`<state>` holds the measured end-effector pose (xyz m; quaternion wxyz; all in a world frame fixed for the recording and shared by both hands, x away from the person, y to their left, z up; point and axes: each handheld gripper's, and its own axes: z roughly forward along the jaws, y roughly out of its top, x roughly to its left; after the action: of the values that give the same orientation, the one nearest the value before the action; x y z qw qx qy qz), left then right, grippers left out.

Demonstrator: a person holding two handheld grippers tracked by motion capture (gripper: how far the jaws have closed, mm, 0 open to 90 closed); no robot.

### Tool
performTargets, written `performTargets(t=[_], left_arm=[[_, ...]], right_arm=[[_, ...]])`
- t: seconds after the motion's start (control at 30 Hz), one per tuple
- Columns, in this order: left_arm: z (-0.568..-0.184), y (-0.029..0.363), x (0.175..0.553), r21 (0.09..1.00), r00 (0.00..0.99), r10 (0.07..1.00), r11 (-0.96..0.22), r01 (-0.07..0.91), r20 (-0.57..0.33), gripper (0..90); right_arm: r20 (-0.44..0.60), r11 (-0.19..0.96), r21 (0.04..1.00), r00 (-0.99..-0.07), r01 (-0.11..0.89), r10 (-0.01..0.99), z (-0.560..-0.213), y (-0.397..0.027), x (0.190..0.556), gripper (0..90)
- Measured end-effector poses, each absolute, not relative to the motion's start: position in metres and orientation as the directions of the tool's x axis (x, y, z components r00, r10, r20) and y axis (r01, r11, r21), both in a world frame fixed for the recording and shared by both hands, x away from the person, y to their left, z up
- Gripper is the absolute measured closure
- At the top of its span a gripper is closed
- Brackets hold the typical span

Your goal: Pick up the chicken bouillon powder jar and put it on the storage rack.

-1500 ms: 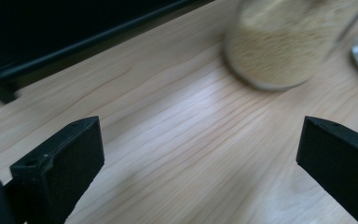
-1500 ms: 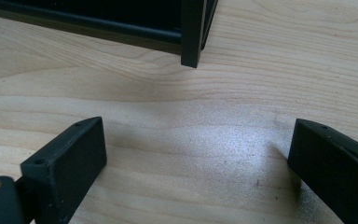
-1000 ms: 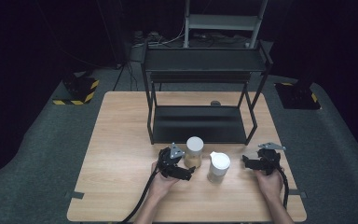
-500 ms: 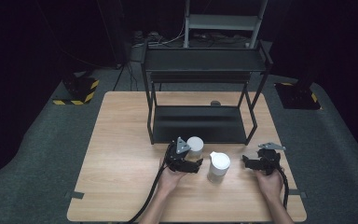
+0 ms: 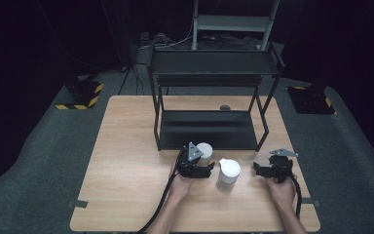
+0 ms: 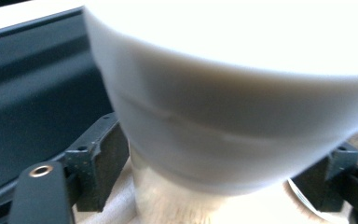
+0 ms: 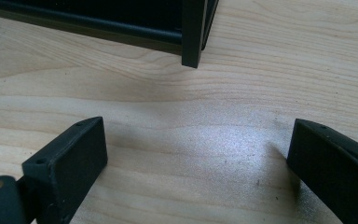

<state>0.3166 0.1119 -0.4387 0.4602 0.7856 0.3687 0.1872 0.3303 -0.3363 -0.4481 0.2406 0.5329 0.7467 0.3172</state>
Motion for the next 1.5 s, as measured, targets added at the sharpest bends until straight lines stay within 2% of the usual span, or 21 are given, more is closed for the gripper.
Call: performTargets(t=[0.33, 0.93, 1.5], left_arm=[[-0.441, 0.110, 0.317, 0.870, 0.652, 0.758, -0.294, 0.396, -0.040, 31.5], [-0.437, 0.108, 0.317, 0.866, 0.650, 0.759, -0.304, 0.396, -0.031, 33.1], [-0.417, 0.118, 0.324, 0.855, 0.666, 0.744, -0.310, 0.417, -0.054, 34.3]], right_arm=[[-0.022, 0.233, 0.732, -0.319, 0.641, 0.947, -0.448, -0.337, 0.330, 4.8], [-0.021, 0.235, 0.733, -0.323, 0.638, 0.946, -0.449, -0.337, 0.330, 5.6], [-0.020, 0.234, 0.734, -0.324, 0.638, 0.946, -0.449, -0.337, 0.330, 5.7]])
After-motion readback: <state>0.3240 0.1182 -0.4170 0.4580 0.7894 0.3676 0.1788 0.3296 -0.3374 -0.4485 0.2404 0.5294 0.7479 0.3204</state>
